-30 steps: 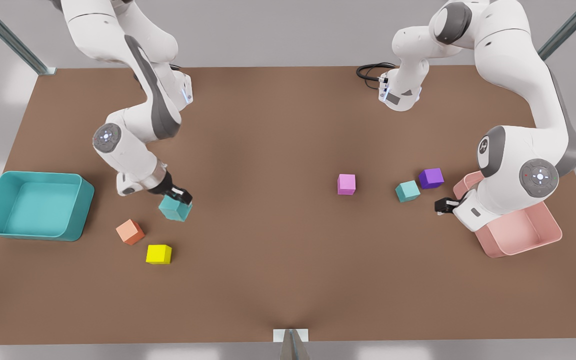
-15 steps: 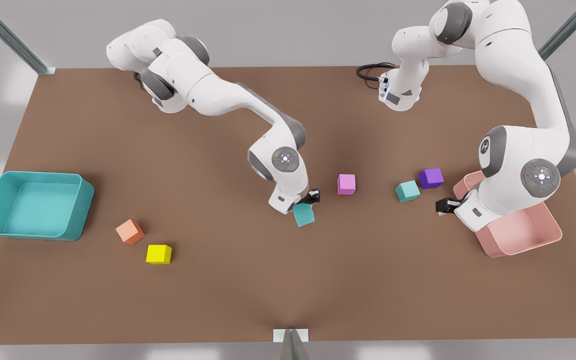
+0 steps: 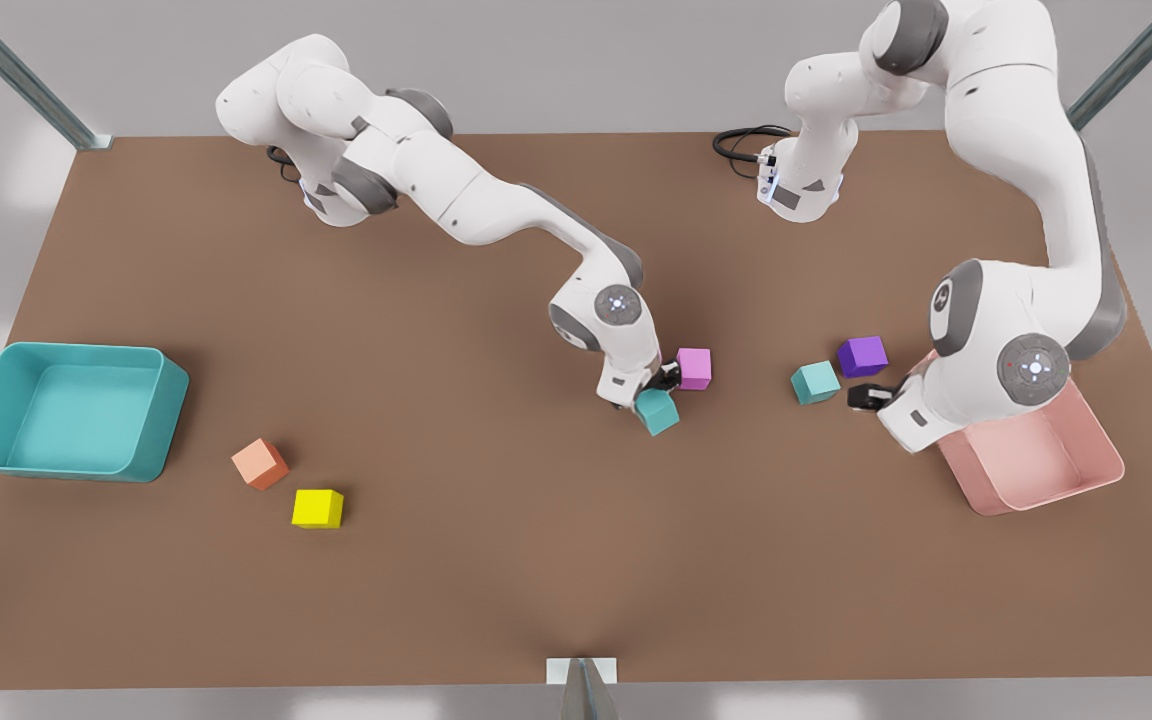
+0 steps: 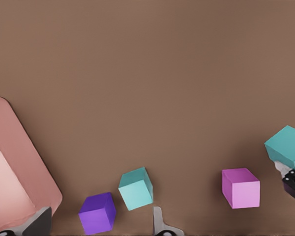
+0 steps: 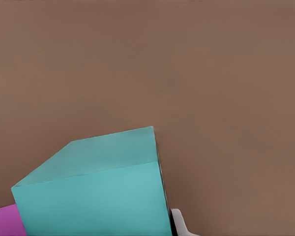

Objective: Stack the two blue cubes on top of each other

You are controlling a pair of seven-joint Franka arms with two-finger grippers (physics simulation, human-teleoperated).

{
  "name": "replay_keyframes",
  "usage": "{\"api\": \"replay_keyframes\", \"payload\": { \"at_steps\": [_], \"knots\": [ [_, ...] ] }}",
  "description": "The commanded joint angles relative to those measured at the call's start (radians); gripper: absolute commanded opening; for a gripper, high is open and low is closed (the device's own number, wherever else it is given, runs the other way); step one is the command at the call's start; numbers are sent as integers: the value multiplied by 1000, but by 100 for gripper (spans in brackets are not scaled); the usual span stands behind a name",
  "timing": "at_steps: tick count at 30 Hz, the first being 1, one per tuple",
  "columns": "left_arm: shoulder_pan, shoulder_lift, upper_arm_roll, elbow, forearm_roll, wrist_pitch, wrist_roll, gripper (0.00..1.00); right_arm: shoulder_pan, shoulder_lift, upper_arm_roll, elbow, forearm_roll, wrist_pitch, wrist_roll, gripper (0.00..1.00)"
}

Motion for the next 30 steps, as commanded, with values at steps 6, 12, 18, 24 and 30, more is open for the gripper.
{"api": "replay_keyframes", "payload": {
  "at_steps": [6, 12, 18, 24, 30],
  "knots": [
    [145, -111, -92, -452, -108, 447, -380, 100, -3, -1, 3, 1, -99, 32, -27, 100],
    [129, -70, -96, -593, -94, 671, -391, 100, -12, -262, 65, -2, -85, -277, -66, 100],
    [154, -39, -95, -656, -18, 771, -390, 100, -742, -1005, -5, -62, 58, -1401, -527, 100],
    [157, -35, -96, -689, 39, 772, -391, 100, -826, -917, -108, -460, 52, -850, -550, 100],
    [158, -18, -95, -706, 61, 772, -391, 100, -814, -955, -76, -404, 58, -888, -550, 100]
  ]
}}
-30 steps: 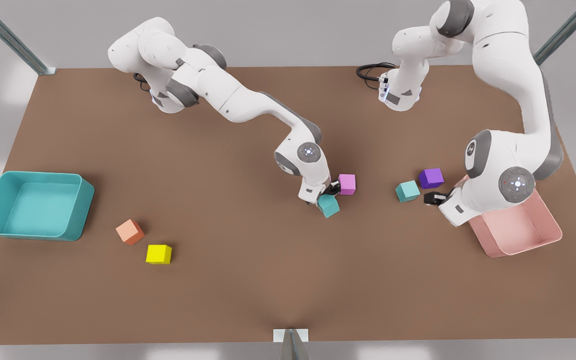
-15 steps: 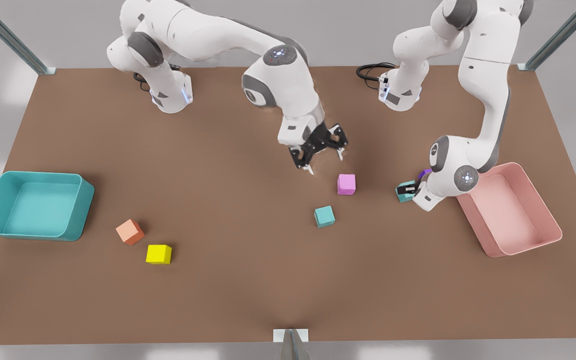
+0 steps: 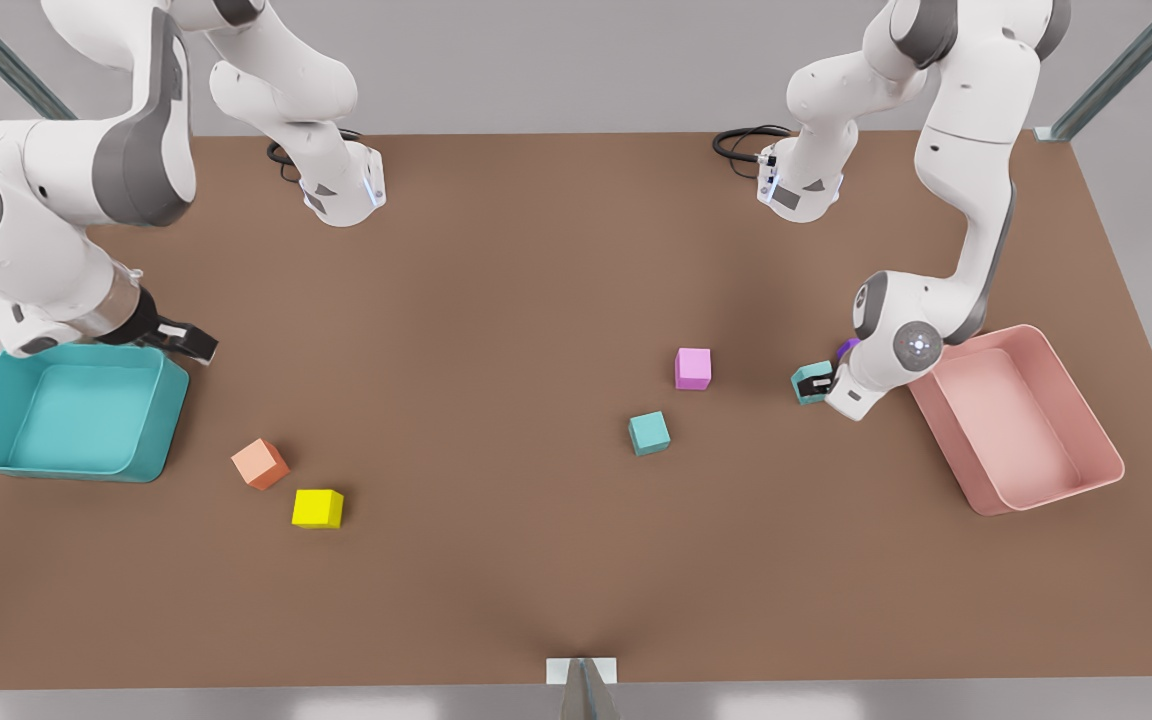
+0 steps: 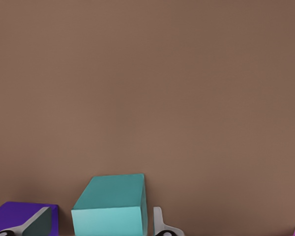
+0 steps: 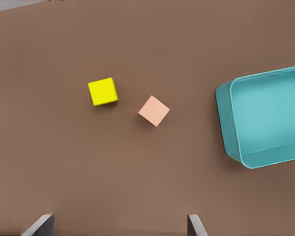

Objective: Stack the two blue cubes on top of each other

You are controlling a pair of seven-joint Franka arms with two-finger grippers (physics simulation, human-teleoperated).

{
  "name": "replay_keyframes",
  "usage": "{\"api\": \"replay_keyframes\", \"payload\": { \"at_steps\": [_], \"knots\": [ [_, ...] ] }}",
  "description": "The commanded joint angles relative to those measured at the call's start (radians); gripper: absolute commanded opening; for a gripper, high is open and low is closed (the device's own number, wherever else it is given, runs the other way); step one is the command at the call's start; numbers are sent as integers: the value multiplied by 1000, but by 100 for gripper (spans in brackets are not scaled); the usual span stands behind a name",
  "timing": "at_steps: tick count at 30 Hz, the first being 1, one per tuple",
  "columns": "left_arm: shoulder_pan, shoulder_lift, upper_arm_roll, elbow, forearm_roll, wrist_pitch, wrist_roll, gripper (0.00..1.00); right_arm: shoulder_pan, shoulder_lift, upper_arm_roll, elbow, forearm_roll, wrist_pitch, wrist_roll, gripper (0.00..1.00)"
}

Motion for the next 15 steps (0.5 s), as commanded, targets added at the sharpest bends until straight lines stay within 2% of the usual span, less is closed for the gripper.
{"api": "replay_keyframes", "payload": {
  "at_steps": [1, 7, 11, 15],
  "knots": [
    [0, 6, -1, -4, 12, 15, -86, 100, -6, -2, 5, 47, 6, -18, -223, 100],
    [9, 34, -1, -21, 12, 17, -87, 100, 6, 29, 7, 59, -2, 2, -231, 100],
    [12, 71, -1, -21, 12, 54, -89, 100, -6, 125, 5, 59, 0, 47, -226, 100],
    [12, 78, -1, -21, 12, 58, -89, 100, -9, 125, -3, 59, 1, 48, -223, 100]
  ]
}}
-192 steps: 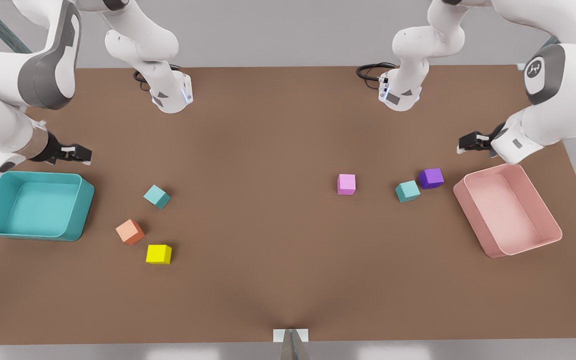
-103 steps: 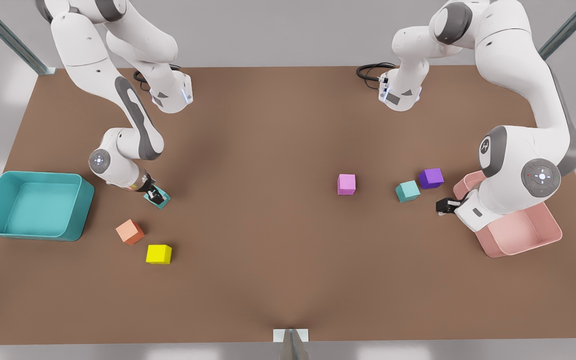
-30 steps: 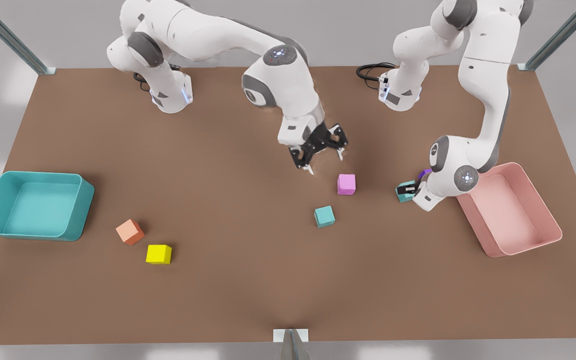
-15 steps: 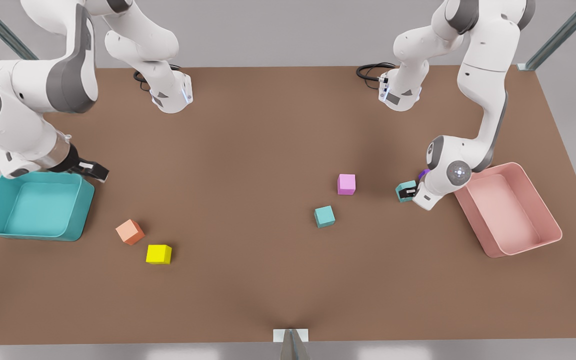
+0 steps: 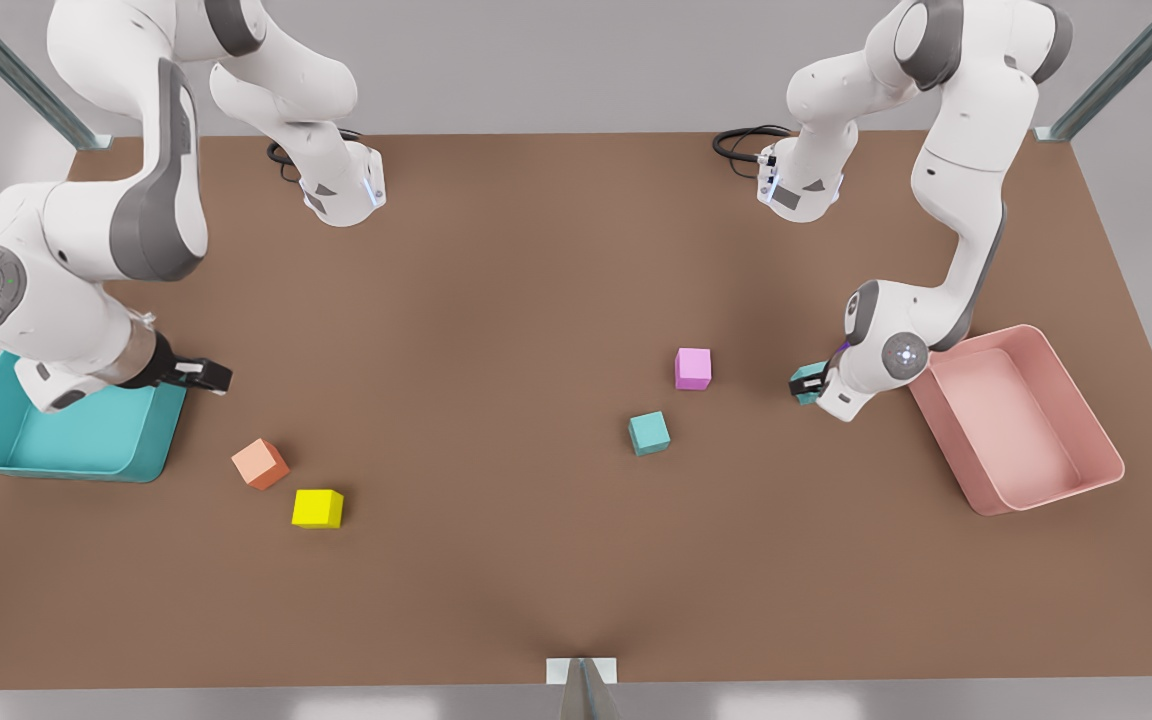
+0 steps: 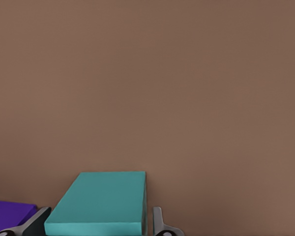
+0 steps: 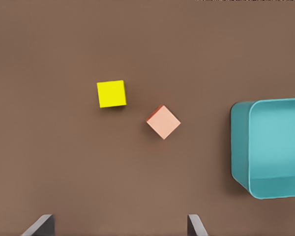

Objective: Stack the two blue cubes on top of each other

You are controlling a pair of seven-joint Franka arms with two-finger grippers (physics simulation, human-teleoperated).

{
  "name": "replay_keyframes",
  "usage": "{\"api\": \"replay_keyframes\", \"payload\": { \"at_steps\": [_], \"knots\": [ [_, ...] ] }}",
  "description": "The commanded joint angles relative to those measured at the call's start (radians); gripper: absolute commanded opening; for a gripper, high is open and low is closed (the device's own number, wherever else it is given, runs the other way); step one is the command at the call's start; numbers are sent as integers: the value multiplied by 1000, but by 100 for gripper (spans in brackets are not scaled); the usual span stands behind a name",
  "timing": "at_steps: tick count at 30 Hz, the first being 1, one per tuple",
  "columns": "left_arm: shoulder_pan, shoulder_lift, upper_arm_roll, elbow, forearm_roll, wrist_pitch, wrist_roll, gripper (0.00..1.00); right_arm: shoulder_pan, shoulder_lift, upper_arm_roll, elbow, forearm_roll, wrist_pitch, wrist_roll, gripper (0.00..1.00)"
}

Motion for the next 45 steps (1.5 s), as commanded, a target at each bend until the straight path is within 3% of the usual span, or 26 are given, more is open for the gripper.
{"api": "replay_keyframes", "payload": {
  "at_steps": [1, 2, 4, 8, 11, 13, 15, 16, 25, 40, 44, 45],
  "knots": [
    [0, 0, 0, 0, 2, 16, -44, 99, 0, -1, -2, 2, 2, 16, -94, 100],
    [0, 0, 0, 2, 2, 15, -46, 73, 0, -1, -2, 2, 2, 18, -94, 100],
    [0, -3, 0, 3, 2, 12, -46, 65, 0, -1, -3, 2, 2, 18, -94, 100],
    [-15, -30, -2, 37, 4, -51, -77, 65, -1, -7, -3, 2, 2, 16, -94, 100],
    [-113, -58, -5, 184, 5, -301, -158, 65, -1, -9, -5, 2, 2, 16, -94, 100],
    [-149, -58, -69, 273, 5, -421, -264, 65, -1, -7, -6, 2, 0, 16, -94, 100],
    [-152, -50, -151, 298, 4, -424, -366, 65, -1, -7, -6, 2, 0, 16, -94, 100],
    [-163, -30, -194, 338, 2, -425, -443, 65, -1, -7, -6, 2, 0, 18, -94, 100],
    [-363, 247, -191, 753, 4, -433, -606, 66, -1, -6, -6, 14, 0, 16, -94, 100],
    [-403, 361, -175, 773, 68, -341, -623, 65, -1, -3, -6, 20, 2, 16, -94, 100],
    [-402, 359, -174, 775, 71, -341, -624, 67, -1, -4, -6, 20, 2, 16, -94, 100],
    [-402, 359, -174, 775, 74, -341, -623, 100, -1, -4, -6, 20, 2, 16, -94, 100]
  ]
}}
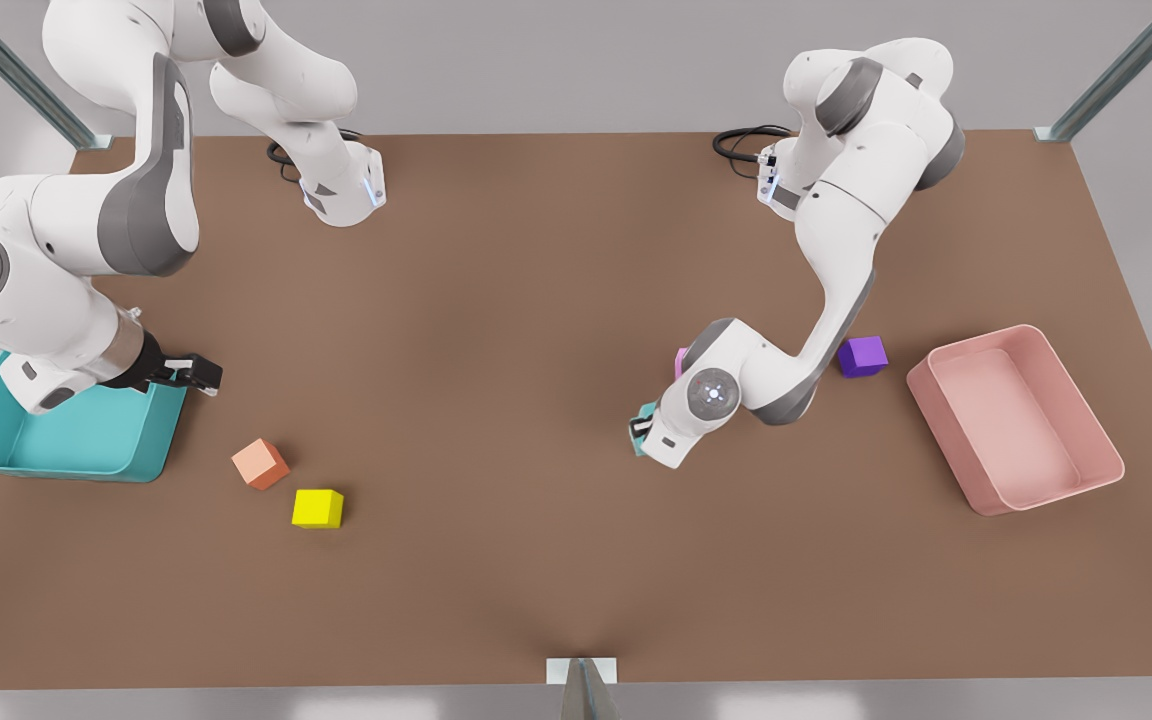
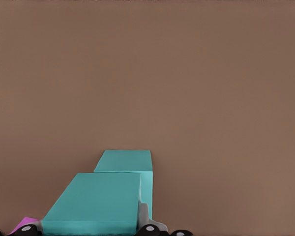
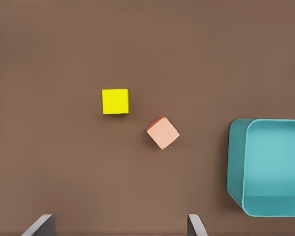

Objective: Stack the two blue cubes on top of each other

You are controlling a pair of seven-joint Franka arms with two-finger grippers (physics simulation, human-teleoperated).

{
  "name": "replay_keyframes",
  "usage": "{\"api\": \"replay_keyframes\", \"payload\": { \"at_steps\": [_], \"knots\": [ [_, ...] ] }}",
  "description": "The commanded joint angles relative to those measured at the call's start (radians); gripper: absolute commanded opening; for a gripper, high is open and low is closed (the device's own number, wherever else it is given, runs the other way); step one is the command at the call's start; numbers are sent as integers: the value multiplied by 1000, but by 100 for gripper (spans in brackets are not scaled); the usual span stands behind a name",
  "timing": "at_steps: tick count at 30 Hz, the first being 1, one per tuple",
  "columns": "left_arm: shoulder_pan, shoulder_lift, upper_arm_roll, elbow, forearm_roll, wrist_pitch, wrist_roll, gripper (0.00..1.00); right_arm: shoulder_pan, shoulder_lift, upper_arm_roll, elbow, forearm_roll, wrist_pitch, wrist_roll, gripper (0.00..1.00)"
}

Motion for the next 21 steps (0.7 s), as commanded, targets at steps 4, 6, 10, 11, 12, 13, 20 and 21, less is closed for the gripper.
{"api": "replay_keyframes", "payload": {
  "at_steps": [4, 6, 10, 11, 12, 13, 20, 21],
  "knots": [
    [2, -10, 0, 4, 4, -4, -99, 100, 0, -1, 0, 0, 1, 0, -8, 100],
    [7, -48, -2, 10, 6, -89, -98, 100, 0, -1, 0, 0, 1, 0, -8, 100],
    [57, -166, -5, 241, 1, -599, 117, 100, 0, 0, 0, 0, 1, 0, -8, 100],
    [65, -168, -2, 318, 4, -691, 200, 100, 0, -1, 0, 0, 1, 0, -6, 100],
    [99, -184, -6, 381, -1, -711, 287, 100, 0, -1, 0, 0, 1, 0, -8, 100],
    [143, -192, -8, 423, -7, -746, 379, 100, 0, -3, 0, 0, 1, 0, -8, 100],
    [74, -528, 449, 163, -352, -491, 945, 100, 0, -1, 0, 0, 1, 0, -6, 100],
    [74, -528, 449, 163, -352, -496, 945, 100, 0, -1, 0, 0, 1, 0, -8, 100]
  ]
}}
